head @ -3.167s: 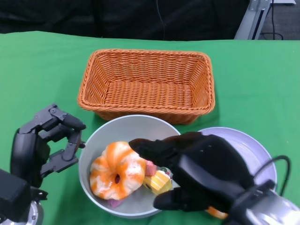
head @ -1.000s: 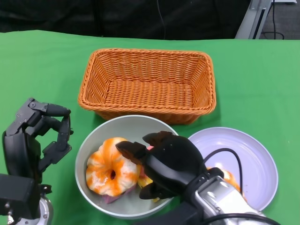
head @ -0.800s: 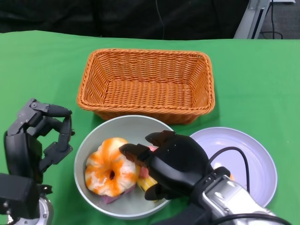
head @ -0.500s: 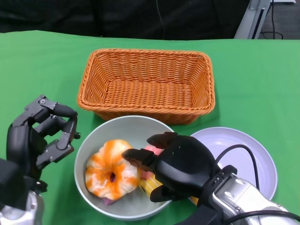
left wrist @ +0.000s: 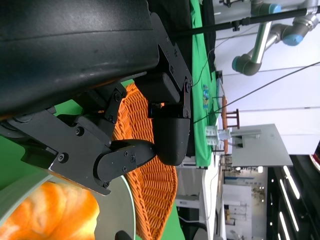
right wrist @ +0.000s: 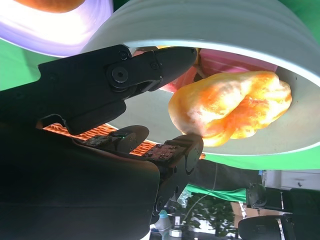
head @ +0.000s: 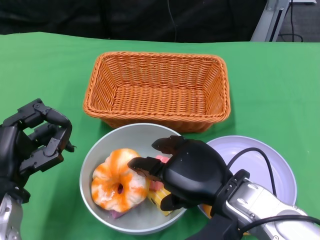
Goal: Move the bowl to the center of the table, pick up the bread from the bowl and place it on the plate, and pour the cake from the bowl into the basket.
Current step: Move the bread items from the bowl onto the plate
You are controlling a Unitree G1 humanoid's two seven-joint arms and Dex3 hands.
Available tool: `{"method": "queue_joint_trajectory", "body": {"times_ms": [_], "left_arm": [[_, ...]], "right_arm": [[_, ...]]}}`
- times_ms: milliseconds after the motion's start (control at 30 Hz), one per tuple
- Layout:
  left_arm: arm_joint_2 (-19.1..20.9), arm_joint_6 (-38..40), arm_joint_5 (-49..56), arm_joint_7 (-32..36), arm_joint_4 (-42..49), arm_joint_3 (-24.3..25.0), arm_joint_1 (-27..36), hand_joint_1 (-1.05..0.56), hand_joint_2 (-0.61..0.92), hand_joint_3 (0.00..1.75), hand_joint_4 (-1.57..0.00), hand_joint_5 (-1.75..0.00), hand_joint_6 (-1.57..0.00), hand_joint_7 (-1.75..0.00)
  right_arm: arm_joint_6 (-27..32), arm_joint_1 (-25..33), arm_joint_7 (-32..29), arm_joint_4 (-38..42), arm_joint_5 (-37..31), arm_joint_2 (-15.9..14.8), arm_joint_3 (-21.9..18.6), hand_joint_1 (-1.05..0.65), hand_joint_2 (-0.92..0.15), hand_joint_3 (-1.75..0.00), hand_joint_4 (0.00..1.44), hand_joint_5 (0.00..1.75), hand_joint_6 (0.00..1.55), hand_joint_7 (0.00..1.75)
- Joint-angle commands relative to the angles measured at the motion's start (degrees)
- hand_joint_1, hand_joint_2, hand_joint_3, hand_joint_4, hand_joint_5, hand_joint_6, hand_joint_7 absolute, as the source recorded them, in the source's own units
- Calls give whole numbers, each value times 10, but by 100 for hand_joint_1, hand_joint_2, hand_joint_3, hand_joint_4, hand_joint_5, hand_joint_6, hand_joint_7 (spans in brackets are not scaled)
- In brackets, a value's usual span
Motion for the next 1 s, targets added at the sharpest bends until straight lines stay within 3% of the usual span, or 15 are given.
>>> {"method": "queue_joint_trajectory", "body": {"times_ms": [33, 467, 633, 867, 1000], "left_arm": [[14, 12, -3, -12, -8, 7, -5, -10, 66, 80, -84, -157, -84, -120], [17, 52, -1, -15, -10, 15, -10, -9, 66, 81, -85, -153, -85, -117], [19, 40, 9, -23, -2, 10, -10, -11, 66, 82, -81, -161, -82, -123], [26, 30, 37, -29, 3, 0, -10, -16, 59, 90, -77, -154, -81, -124], [26, 41, 26, -40, -4, 1, -6, -15, 59, 91, -77, -159, -80, -125]], "right_arm": [[-14, -10, 3, -7, 7, -12, -6, -76, -92, -6, 47, 0, 45, 0], [-106, -32, -17, -9, 19, -40, -13, -83, -92, -3, 52, 2, 48, 1], [-139, -48, -32, -5, 7, -45, -7, -83, -92, -4, 55, 3, 48, 1], [-151, -66, -44, 23, -8, -38, 2, -84, -92, -3, 57, 3, 48, 0], [-151, -74, -34, 35, -13, -36, 7, -83, -92, -5, 56, 2, 46, 1]]}}
